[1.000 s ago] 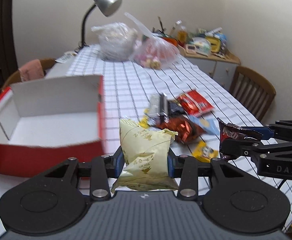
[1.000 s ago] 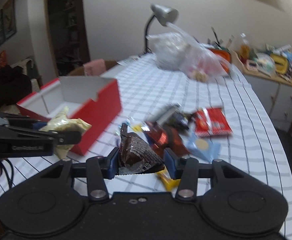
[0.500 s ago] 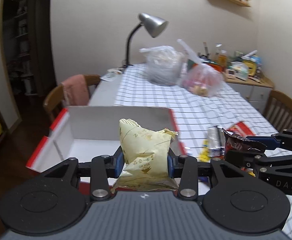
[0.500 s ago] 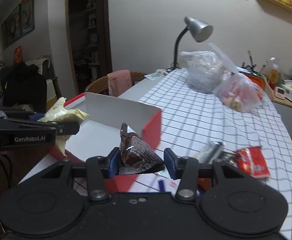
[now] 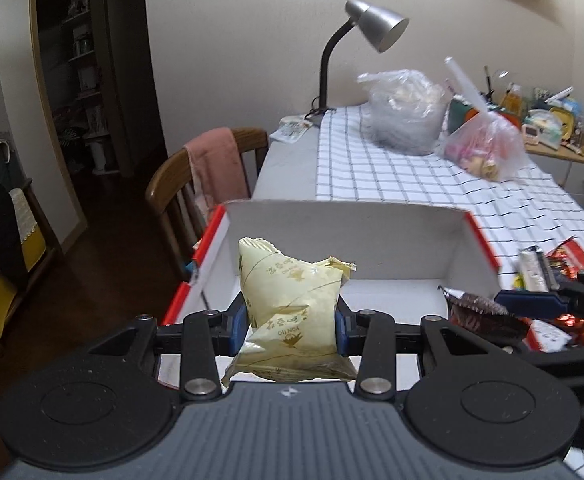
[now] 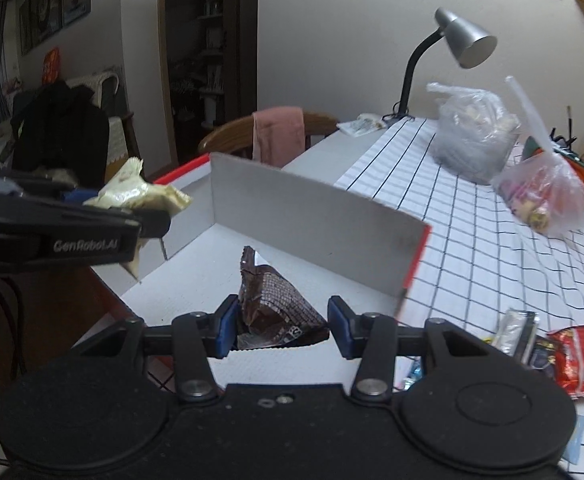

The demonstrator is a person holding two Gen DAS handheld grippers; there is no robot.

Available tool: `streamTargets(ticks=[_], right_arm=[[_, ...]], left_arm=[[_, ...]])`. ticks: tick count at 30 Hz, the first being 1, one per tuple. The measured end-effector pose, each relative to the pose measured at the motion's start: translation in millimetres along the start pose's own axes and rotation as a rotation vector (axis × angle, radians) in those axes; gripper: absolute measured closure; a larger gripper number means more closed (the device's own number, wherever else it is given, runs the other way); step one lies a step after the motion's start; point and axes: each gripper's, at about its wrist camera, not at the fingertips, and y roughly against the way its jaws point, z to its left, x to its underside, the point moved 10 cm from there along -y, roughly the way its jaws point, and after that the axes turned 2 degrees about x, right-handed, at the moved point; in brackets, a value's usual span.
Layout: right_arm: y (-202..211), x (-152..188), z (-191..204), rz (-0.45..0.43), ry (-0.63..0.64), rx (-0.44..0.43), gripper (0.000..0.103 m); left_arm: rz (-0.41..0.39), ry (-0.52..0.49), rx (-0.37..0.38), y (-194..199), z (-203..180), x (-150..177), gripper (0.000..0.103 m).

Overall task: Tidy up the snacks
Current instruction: 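Carry the cream bag and brown wrapper with both tools over the red box, then open the left tool dropping the cream bag while the right tool releases the wrapper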

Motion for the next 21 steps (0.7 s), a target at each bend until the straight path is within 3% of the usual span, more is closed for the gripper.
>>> streamTargets(ticks=[9, 21], right_arm=[[-33, 8, 9, 0.065, -0.017, 0.013, 0.057], [-40, 15, 9, 0.102, -0.027, -0.015, 0.054]], left_arm=[[0.067, -0.051, -0.021, -37, 3, 6, 0.063], [0.13, -0.068, -0.001, -56, -2, 25, 0.063]])
